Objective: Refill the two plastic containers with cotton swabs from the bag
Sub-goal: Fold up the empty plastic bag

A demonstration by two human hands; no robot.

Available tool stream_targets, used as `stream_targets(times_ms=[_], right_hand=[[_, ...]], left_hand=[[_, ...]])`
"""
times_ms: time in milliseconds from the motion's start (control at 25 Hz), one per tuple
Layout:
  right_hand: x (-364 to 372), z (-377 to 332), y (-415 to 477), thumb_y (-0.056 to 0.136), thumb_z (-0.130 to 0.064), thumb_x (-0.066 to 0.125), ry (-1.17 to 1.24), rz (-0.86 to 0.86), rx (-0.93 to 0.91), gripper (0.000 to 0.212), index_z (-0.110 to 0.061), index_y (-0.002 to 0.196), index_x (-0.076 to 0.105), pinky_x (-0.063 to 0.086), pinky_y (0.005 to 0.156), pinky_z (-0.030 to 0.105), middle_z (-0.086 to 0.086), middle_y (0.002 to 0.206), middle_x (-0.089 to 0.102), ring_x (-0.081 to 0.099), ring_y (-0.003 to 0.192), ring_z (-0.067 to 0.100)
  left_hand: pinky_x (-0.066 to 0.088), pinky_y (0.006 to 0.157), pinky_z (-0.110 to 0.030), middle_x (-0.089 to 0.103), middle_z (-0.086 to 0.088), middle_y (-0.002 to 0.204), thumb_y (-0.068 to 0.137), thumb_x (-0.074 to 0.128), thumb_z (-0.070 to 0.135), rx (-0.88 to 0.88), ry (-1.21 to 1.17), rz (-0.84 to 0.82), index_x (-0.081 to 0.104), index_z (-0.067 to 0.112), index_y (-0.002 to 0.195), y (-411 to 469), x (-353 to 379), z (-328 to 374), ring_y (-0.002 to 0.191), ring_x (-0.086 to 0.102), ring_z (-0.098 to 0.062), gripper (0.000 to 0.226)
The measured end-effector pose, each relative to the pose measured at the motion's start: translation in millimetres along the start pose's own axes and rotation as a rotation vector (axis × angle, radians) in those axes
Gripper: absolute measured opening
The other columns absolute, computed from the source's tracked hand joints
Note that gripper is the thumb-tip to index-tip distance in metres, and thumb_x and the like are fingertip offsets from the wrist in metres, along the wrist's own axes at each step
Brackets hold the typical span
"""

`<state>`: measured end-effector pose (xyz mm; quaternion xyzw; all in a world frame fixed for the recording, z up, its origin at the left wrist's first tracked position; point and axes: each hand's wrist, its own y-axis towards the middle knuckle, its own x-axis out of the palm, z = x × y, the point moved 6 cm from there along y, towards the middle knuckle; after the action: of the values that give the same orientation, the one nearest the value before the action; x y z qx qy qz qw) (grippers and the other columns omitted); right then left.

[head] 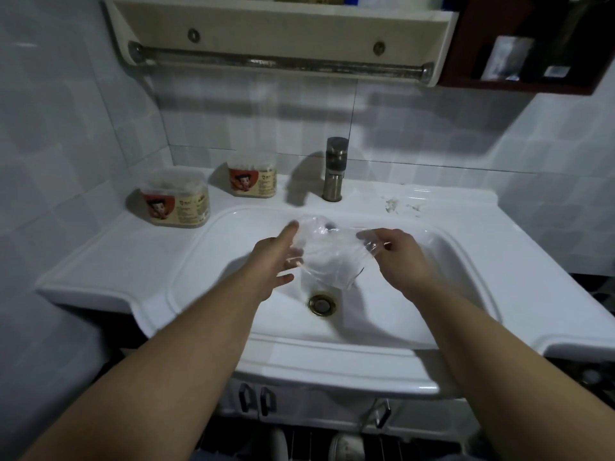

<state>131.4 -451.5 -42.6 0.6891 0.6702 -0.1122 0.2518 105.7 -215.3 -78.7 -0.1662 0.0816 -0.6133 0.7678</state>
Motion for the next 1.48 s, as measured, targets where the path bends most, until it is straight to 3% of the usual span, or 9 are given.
stream_targets(times_ms=[200,400,560,760,880,1080,1280,1360,1480], right_hand=[[-9,-3,-3,0.098,-0.04,0.061,-0.169,0.079,0.03,0.024,-0.02,0.087,0.068,0.036,0.056,0.021,-0.008,0.072,0.061,0.054,0.067,0.009],[2,-8,-6,0.095,-0.038,0.065,-0.195,0.029,0.003,0.02,-0.02,0.087,0.065,0.04,0.059,0.023,-0.007,0.073,0.063,0.06,0.071,0.014],[14,-10,-8,0.091,-0.029,0.069,-0.121,-0.048,-0.017,0.005,-0.026,0.089,0.067,0.044,0.056,0.02,-0.004,0.08,0.067,0.064,0.071,0.017],[7,12,-5,0.089,-0.016,0.066,-0.255,-0.177,0.184,0.009,-0.021,0.095,0.07,0.045,0.051,0.02,0.001,0.08,0.069,0.062,0.055,0.013],[11,15,-4,0.091,0.004,0.061,0.161,-0.159,0.263,0.016,-0.009,0.094,0.069,0.059,0.061,0.031,0.011,0.082,0.066,0.069,0.057,0.023],[12,6,-3,0.086,0.018,0.062,0.755,-0.198,0.302,0.026,0.005,0.108,0.065,0.058,0.091,0.036,0.017,0.092,0.069,0.073,0.091,0.033],[1,7,0,0.086,0.002,0.074,0.538,-0.041,0.238,0.011,-0.004,0.095,0.072,0.056,0.071,0.027,0.008,0.082,0.07,0.066,0.071,0.018],[-5,9,3,0.086,-0.006,0.076,0.464,0.007,0.226,0.006,-0.009,0.09,0.076,0.05,0.066,0.028,0.001,0.078,0.072,0.059,0.068,0.015],[-8,9,4,0.09,-0.017,0.073,0.422,0.066,0.2,0.009,-0.01,0.084,0.075,0.051,0.068,0.03,0.0,0.073,0.069,0.057,0.071,0.017]], left_hand=[[0.049,0.083,-0.028,0.067,0.003,0.104,0.092,0.068,0.043,0.37,0.389,0.354,0.06,0.022,0.109,-5,-18,19,0.1,0.065,-0.021,0.028],[0.047,0.066,-0.019,0.065,0.008,0.104,0.078,0.084,0.047,0.435,0.521,-0.103,0.061,0.027,0.112,-27,31,8,0.087,0.066,-0.009,0.046],[0.062,0.067,-0.036,0.068,-0.002,0.103,0.084,0.074,0.011,0.43,0.639,-0.076,0.067,0.021,0.1,-16,29,2,0.073,0.068,-0.017,0.019],[0.061,0.07,-0.031,0.072,0.0,0.09,0.084,0.064,0.008,0.362,0.588,0.131,0.068,0.025,0.083,-9,-4,11,0.082,0.071,-0.02,0.017],[0.057,0.056,-0.026,0.073,-0.003,0.085,0.089,0.064,0.005,0.305,0.479,0.02,0.071,0.017,0.087,-8,8,6,0.072,0.073,-0.015,0.014],[0.06,0.068,-0.026,0.065,-0.01,0.079,0.097,0.065,0.008,0.232,0.028,-0.052,0.07,0.004,0.089,-5,11,12,0.07,0.062,-0.019,0.01],[0.059,0.082,-0.024,0.068,-0.007,0.095,0.089,0.072,-0.003,0.297,-0.109,-0.262,0.072,0.006,0.101,-9,22,12,0.087,0.069,-0.015,0.015],[0.056,0.076,-0.026,0.067,-0.002,0.089,0.093,0.073,0.011,0.338,0.051,-0.186,0.075,0.011,0.095,-9,18,14,0.079,0.063,-0.012,0.003],[0.054,0.075,-0.028,0.063,0.0,0.079,0.1,0.064,0.034,0.38,0.171,-0.038,0.072,0.013,0.083,-7,11,19,0.074,0.058,-0.015,0.028]])
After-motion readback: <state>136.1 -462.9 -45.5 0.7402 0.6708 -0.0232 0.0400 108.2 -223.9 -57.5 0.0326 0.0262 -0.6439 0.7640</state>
